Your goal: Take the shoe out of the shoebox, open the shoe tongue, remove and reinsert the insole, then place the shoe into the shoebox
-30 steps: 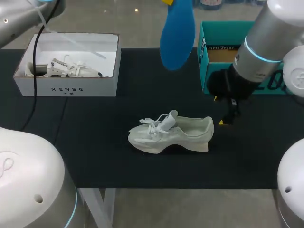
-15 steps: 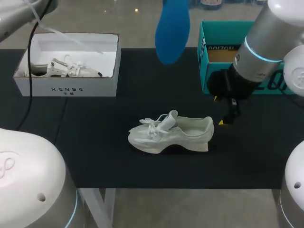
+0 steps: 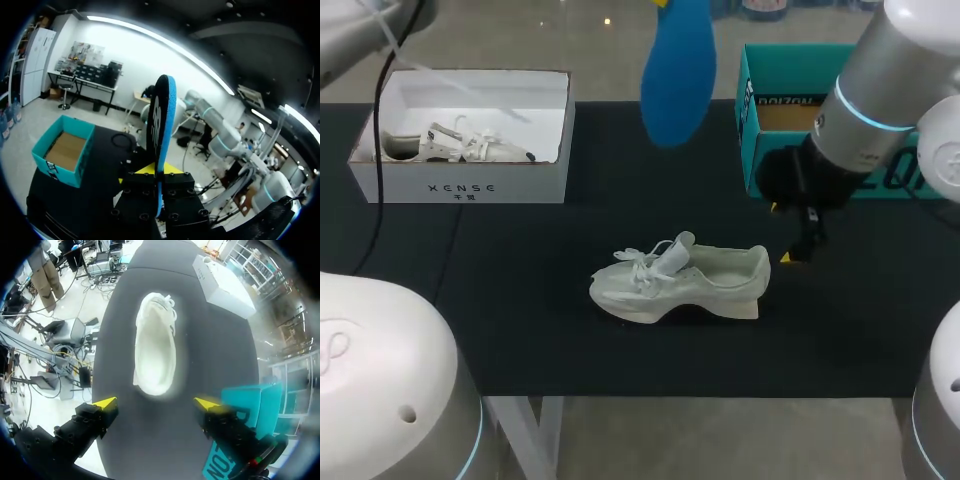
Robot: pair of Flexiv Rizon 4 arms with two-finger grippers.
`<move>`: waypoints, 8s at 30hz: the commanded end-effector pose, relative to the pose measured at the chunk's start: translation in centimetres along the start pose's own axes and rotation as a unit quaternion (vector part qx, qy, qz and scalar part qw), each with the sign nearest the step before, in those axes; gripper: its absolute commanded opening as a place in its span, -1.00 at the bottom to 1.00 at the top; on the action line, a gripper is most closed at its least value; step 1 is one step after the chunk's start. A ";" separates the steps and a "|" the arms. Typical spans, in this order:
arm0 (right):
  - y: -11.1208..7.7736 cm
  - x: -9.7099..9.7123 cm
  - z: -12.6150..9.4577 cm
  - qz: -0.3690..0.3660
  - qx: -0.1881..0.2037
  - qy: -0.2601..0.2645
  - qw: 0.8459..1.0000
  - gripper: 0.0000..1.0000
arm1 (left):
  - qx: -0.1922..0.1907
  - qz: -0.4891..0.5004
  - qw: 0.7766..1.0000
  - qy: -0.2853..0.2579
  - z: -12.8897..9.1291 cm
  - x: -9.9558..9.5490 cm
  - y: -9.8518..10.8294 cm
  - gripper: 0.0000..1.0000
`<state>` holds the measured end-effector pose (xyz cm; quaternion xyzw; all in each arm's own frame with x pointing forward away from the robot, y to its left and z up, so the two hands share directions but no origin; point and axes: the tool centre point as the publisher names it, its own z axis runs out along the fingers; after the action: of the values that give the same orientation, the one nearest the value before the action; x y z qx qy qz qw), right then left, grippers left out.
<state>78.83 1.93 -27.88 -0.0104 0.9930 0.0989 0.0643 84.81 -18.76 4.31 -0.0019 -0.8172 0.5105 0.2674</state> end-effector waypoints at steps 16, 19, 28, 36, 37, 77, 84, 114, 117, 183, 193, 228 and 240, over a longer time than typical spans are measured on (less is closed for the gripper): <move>3.5 -3.4 1.5 0.010 0.008 -0.011 1.000 1.00 | -0.002 0.000 1.000 0.001 -0.1 -0.1 -0.1 -1.00; 4.6 -3.9 2.2 0.010 0.006 -0.011 1.000 1.00 | -0.002 0.000 1.000 0.001 -0.1 -0.1 -0.1 -1.00; 7.1 -4.0 5.4 0.010 0.000 -0.005 1.000 1.00 | -0.002 0.000 1.000 0.001 -0.1 -0.1 -0.1 -1.00; 6.3 -3.6 7.8 0.012 -0.006 -0.002 1.000 1.00 | -0.002 0.000 1.000 0.001 -0.1 -0.1 -0.1 -1.00; 6.2 -3.6 8.1 0.014 -0.009 -0.001 1.000 1.00 | -0.002 0.000 1.000 0.001 -0.1 -0.1 -0.1 -1.00; 3.8 -3.0 13.8 0.033 -0.005 0.055 0.998 -1.00 | -0.002 0.000 1.000 0.001 -0.1 -0.1 -0.1 -1.00; 3.9 -2.8 13.1 0.032 -0.007 0.052 0.998 -1.00 | -0.002 0.000 1.000 0.001 -0.1 -0.1 -0.1 -1.00; -0.1 -3.5 1.1 0.026 0.018 -0.030 0.999 -1.00 | -0.002 0.000 1.000 0.001 -0.1 -0.1 -0.1 -1.00; -0.1 -3.5 1.1 0.026 0.018 -0.030 0.999 -1.00 | -0.002 0.000 1.000 0.001 -0.1 -0.1 -0.1 -1.00; -6.5 -0.1 3.0 0.556 0.110 -0.177 0.805 -1.00 | -0.002 0.000 1.000 0.001 -0.1 -0.1 -0.1 -1.00; -5.1 3.3 4.0 0.695 0.075 -0.124 0.705 -1.00 | -0.002 0.000 1.000 0.001 -0.1 -0.1 -0.1 -1.00; -2.2 6.9 12.3 0.790 -0.017 -0.118 0.602 -1.00 | -0.002 0.000 1.000 0.001 -0.1 -0.1 -0.1 -1.00; -1.9 7.3 12.3 0.772 0.002 -0.155 0.617 -1.00 | -0.002 0.000 1.000 0.001 -0.1 -0.1 -0.1 -1.00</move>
<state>73.35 1.69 -40.55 0.7749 0.6122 0.1138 0.1090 84.94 -18.80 4.34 -0.0028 -0.8172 0.5100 0.2684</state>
